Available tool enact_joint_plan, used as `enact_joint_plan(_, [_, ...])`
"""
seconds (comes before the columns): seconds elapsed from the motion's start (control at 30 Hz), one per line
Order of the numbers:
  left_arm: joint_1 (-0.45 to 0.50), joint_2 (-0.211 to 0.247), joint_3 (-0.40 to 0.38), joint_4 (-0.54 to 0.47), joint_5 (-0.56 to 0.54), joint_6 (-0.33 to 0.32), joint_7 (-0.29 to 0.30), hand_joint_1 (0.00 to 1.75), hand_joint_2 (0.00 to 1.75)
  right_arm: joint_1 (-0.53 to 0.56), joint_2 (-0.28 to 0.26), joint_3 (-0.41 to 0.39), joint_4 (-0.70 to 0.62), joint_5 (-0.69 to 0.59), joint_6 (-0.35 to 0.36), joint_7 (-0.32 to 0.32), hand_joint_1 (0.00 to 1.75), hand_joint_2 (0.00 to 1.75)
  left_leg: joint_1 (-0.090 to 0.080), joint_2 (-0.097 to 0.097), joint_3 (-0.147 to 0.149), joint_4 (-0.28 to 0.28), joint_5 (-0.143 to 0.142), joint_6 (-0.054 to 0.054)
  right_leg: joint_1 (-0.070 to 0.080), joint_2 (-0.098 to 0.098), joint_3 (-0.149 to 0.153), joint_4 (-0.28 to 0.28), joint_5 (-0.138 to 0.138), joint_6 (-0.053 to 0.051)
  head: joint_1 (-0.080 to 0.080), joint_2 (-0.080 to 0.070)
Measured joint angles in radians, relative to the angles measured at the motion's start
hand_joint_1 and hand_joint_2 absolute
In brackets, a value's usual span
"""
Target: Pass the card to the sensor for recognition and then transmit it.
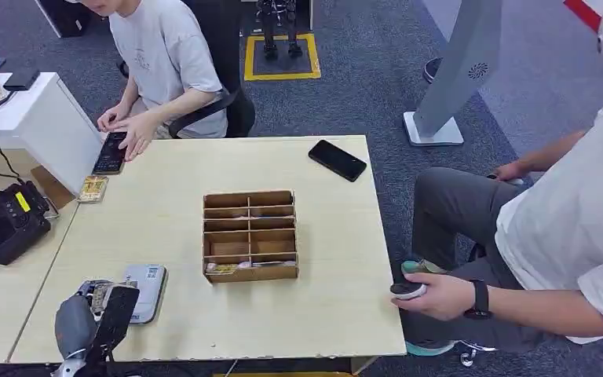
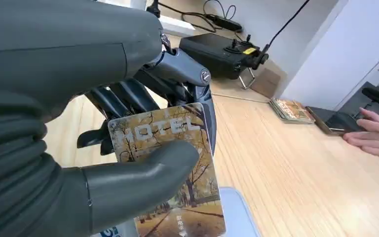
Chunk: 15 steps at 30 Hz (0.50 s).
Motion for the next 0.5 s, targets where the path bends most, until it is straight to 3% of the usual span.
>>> enact_joint_plan(0.5, [-0.016,-0.002,0.023,0.032,0.03,-0.009,0.003,1.75,1.75,-0.012,0.0,-0.032,0.019,0.037,-0.019,-0.043,0.0,1.75,0.0,-0.001,0.0,0.0,0.0,0.0,0.0,0.0,0.001,0.0,0.0,0.0,0.0,0.0])
